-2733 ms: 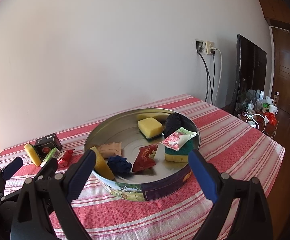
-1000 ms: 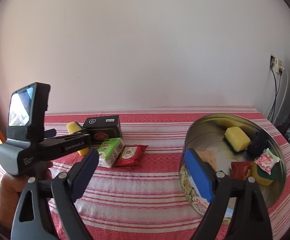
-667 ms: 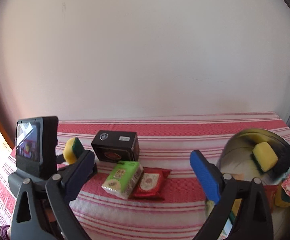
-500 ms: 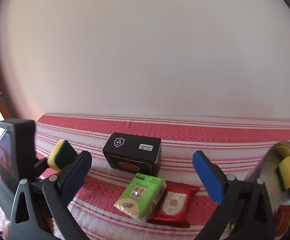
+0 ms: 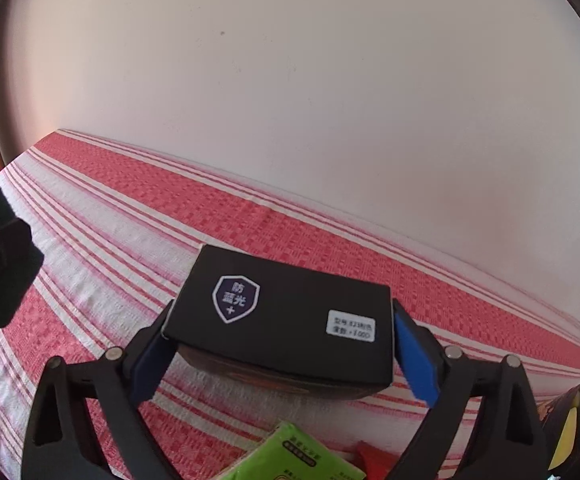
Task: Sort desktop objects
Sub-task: 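Grasp the black box with the right tool while the left tool holds the sponge, then carry the sponge and black box over the silver tin with both tools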
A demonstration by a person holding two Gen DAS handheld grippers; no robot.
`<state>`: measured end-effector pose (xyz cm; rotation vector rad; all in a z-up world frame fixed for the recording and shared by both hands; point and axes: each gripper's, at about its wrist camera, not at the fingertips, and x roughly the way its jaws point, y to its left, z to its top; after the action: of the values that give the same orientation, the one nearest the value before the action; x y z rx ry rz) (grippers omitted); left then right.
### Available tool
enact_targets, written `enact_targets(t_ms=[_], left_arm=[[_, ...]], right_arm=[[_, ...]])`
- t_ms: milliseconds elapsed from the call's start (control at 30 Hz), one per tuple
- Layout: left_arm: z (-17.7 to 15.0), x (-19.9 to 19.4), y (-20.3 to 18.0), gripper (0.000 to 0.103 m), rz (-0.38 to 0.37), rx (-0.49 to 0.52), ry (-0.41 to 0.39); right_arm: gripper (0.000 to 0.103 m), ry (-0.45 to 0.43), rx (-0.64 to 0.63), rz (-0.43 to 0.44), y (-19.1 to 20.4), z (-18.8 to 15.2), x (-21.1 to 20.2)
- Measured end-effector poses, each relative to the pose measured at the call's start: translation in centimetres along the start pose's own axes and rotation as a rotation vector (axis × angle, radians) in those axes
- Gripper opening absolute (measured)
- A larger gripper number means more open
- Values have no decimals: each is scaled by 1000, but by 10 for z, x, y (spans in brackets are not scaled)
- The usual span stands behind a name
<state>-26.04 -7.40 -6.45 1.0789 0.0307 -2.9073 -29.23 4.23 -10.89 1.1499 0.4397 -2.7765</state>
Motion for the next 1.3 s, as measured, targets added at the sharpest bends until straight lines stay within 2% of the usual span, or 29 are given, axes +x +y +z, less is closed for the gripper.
enact_targets(t_ms=[67,167,367,467,600,767,933,1067,1300], left_arm=[[0,-3,-2,37,4,8,-5],[1,-8,-6,37,-10,20,-15],[-1,-39,-24,37,-69,83,-96],[-12,-56,-44,37,-135,101,-99],[-30,-91,-86,37,-249,122,-104],[-46,-136,-131,37,-342,171,-149],[-59,-170,-169,37,-391,227,-181],[-68,-177,-184,37,-412,251,-182],[-76,-181,-207,37,-433,281,-173]], right_arm=[[96,-42,-41,-58,9,-4,-11],[96,-97,-48,-98,14,-10,-38],[97,-204,103,-157,-20,-36,-132],[97,-226,150,-155,-43,-60,-179],[97,-229,194,-217,-68,-92,-221],[97,-233,290,-272,-104,-129,-256],[97,-238,372,-329,-137,-151,-273],[97,-233,439,-350,-175,-161,-290],[97,-246,521,-403,-196,-186,-311]])
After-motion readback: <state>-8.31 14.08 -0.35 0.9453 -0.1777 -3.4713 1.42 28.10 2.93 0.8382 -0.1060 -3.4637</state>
